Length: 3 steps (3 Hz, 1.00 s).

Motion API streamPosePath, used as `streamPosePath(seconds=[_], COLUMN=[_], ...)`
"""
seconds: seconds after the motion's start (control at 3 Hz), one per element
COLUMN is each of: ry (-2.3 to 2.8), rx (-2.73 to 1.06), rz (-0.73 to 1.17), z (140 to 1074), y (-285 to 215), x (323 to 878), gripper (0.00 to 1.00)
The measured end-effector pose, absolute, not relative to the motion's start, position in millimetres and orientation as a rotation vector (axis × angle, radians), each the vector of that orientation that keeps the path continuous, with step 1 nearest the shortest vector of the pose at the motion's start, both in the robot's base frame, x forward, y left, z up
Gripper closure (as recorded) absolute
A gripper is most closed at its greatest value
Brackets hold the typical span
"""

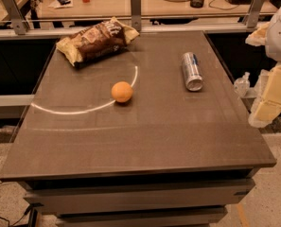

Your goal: Place redbull can upright

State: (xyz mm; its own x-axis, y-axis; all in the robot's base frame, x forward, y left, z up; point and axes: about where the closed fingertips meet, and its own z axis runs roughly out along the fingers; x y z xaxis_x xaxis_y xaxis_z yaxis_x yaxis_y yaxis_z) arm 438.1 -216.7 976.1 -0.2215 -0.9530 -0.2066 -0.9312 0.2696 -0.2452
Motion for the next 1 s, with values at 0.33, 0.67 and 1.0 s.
streamPosePath(seconds=[0.33, 0.67, 1.0], ry=[2.236, 2.31, 2.468], rx=[-1.706, -1.598, -1.377], rz=[-0.1, -0.059, 0.028], z=[978.8, 977.7, 969.8], y=[-216.8, -224.3, -239.7], x=[443.5, 465.5, 502.5], gripper=[0.0, 0.0, 0.0])
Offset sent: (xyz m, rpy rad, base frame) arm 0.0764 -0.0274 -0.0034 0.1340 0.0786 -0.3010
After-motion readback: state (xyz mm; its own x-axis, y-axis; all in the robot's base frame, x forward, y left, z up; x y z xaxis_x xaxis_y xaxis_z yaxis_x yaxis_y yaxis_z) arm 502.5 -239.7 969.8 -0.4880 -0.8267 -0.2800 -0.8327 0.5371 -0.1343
